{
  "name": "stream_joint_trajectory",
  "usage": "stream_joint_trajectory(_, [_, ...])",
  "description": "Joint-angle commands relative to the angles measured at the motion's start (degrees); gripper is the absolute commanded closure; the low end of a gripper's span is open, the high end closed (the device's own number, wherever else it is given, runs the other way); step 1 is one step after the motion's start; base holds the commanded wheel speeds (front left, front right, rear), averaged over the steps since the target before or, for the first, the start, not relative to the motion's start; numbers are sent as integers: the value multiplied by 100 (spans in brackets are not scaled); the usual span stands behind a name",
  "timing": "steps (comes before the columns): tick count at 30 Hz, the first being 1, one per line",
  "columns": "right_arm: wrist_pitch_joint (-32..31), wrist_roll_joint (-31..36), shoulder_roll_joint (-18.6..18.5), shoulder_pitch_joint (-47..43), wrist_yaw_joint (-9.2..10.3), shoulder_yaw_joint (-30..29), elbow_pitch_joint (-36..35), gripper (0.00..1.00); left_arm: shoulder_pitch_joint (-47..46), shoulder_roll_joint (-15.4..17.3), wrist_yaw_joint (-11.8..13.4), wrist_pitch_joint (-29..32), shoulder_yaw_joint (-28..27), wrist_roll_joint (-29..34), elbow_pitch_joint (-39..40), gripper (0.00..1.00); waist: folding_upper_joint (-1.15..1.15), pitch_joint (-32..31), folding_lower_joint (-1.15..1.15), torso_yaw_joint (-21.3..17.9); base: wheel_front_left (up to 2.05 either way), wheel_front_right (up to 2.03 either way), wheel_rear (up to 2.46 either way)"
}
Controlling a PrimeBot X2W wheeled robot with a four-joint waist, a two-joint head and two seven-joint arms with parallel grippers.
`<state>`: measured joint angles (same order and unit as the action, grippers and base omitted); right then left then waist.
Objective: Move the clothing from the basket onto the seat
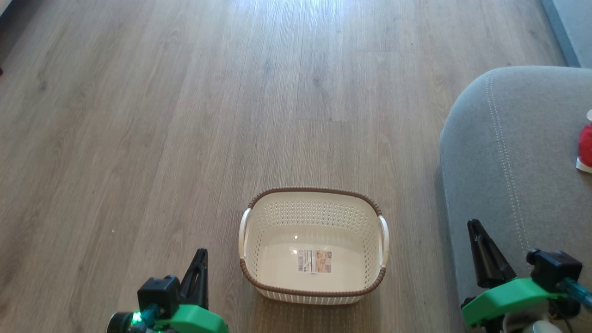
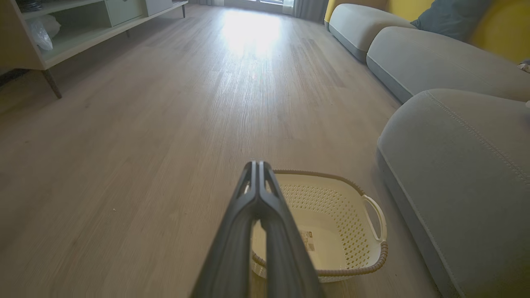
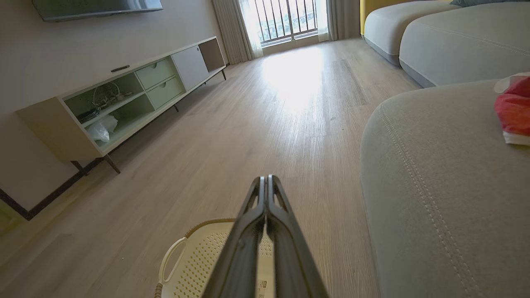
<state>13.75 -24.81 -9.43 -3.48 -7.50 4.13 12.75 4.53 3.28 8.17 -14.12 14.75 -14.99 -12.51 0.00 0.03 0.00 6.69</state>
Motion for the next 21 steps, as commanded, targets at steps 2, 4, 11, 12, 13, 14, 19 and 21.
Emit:
stream_joint_trajectory(2, [-46, -209, -36, 214, 0, -71, -180, 100, -232, 21, -61, 17, -69, -239, 191, 100, 0, 0, 0, -14, 0, 0, 0])
stream_joint_trajectory(4, [-77, -321, -27, 228, 0, -85, -173, 100, -248, 29, -88, 43, -92, -377, 182, 100, 0, 0, 0, -25, 0, 0, 0])
stream_joint_trajectory(11, [-187, -712, 7, 274, 0, -136, -153, 100, -304, 55, -182, 133, -173, -851, 144, 100, 0, 0, 0, -63, 0, 0, 0])
stream_joint_trajectory(12, [-203, -768, 12, 280, 0, -143, -150, 100, -312, 58, -195, 146, -184, -919, 139, 100, 0, 1, 0, -69, 0, 0, 0])
stream_joint_trajectory(13, [-219, -824, 18, 286, 0, -150, -147, 100, -320, 62, -208, 159, -196, -986, 134, 100, 0, 1, 0, -74, 0, 0, 0])
stream_joint_trajectory(14, [-219, -824, 18, 286, 0, -150, -147, 100, -320, 62, -208, 159, -196, -986, 134, 100, 0, 1, 0, -74, 0, 0, 0])
stream_joint_trajectory(19, [-299, -1104, 43, 318, 0, -188, -134, 100, -358, 77, -274, 226, -257, -1323, 111, 100, 0, 1, 0, -102, 0, 0, 0])
stream_joint_trajectory(21, [-331, -1215, 53, 331, 0, -203, -129, 100, -373, 83, -299, 253, -283, -1457, 103, 100, 0, 1, 0, -113, 0, 0, 0])
